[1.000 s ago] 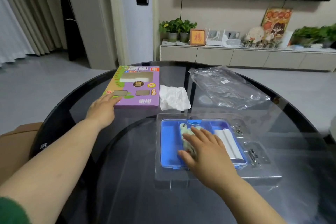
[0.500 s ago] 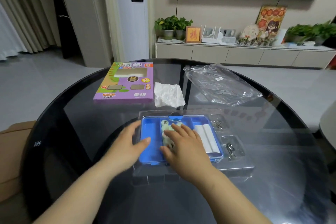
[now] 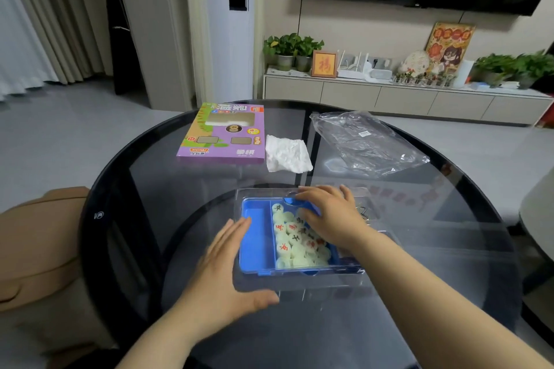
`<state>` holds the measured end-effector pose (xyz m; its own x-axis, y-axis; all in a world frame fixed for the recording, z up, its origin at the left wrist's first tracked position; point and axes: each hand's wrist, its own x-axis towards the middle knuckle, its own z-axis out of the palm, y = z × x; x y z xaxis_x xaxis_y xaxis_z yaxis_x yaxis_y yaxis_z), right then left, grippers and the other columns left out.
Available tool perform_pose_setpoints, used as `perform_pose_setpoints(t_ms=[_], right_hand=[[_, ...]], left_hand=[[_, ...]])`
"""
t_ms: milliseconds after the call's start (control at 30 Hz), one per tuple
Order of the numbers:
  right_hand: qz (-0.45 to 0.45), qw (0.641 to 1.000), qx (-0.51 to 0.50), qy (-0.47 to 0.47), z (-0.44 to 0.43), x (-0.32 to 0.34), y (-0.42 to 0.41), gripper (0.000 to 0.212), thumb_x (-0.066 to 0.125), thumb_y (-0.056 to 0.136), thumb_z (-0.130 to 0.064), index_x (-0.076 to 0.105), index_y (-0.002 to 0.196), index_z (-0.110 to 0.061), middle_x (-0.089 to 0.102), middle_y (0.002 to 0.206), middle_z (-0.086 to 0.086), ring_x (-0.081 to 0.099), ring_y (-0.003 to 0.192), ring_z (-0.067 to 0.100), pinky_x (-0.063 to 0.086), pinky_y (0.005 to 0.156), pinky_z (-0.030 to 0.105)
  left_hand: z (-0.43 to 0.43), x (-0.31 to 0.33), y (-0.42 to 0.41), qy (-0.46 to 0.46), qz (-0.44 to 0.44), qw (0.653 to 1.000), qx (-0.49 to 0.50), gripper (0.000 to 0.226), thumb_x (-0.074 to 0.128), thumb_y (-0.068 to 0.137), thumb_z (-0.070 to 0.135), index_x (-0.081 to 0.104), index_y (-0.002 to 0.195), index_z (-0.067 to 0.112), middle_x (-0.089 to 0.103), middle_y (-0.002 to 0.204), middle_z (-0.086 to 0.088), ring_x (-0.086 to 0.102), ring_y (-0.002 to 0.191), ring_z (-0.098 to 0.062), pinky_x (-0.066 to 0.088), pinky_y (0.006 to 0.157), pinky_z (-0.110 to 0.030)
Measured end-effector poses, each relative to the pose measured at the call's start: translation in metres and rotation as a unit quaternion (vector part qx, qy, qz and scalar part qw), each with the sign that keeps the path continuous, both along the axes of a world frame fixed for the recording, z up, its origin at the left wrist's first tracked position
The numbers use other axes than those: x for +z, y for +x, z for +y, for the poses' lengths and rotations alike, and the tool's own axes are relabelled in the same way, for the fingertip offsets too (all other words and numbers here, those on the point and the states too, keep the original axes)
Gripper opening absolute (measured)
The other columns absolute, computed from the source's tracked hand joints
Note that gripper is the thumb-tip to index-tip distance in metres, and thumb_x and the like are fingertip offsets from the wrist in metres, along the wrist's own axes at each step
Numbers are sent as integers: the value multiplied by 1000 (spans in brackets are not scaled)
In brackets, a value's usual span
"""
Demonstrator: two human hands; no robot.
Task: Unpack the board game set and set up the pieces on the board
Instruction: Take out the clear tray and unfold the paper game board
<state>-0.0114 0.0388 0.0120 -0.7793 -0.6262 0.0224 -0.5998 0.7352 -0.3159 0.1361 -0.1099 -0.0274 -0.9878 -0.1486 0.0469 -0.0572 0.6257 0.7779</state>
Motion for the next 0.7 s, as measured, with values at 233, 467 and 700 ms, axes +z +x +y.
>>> perform_pose_setpoints(t_ms=[233,467,700], right_hand=[[49,999,2,-21,-9,1,1,37,38,95,-29,44,131,-21,51,131,0,33,126,17,15,103,25],[106,994,-28,19,-26,-7,-11,36,30,97,-32,46,119,-9,58,116,8,44,118,23,3,113,32],[85,993,-45,-69,-19,-8,-18,36,30,98,-29,55,80,-9,56,82,6,44,89,23,29,94,30]], left_hand=[[2,-4,-3,-66,-3,996,57,115,73,64,51,-12,140,34,-14,132,33,-11,123,15,-1,105,-12],[6,1,-4,-78,-32,995,61,120,72,61,57,-14,142,33,-16,131,34,-3,133,8,5,110,-19],[6,-1,-7,-70,-52,994,70,124,74,55,59,-14,141,38,-15,130,37,1,140,-6,9,113,-26]])
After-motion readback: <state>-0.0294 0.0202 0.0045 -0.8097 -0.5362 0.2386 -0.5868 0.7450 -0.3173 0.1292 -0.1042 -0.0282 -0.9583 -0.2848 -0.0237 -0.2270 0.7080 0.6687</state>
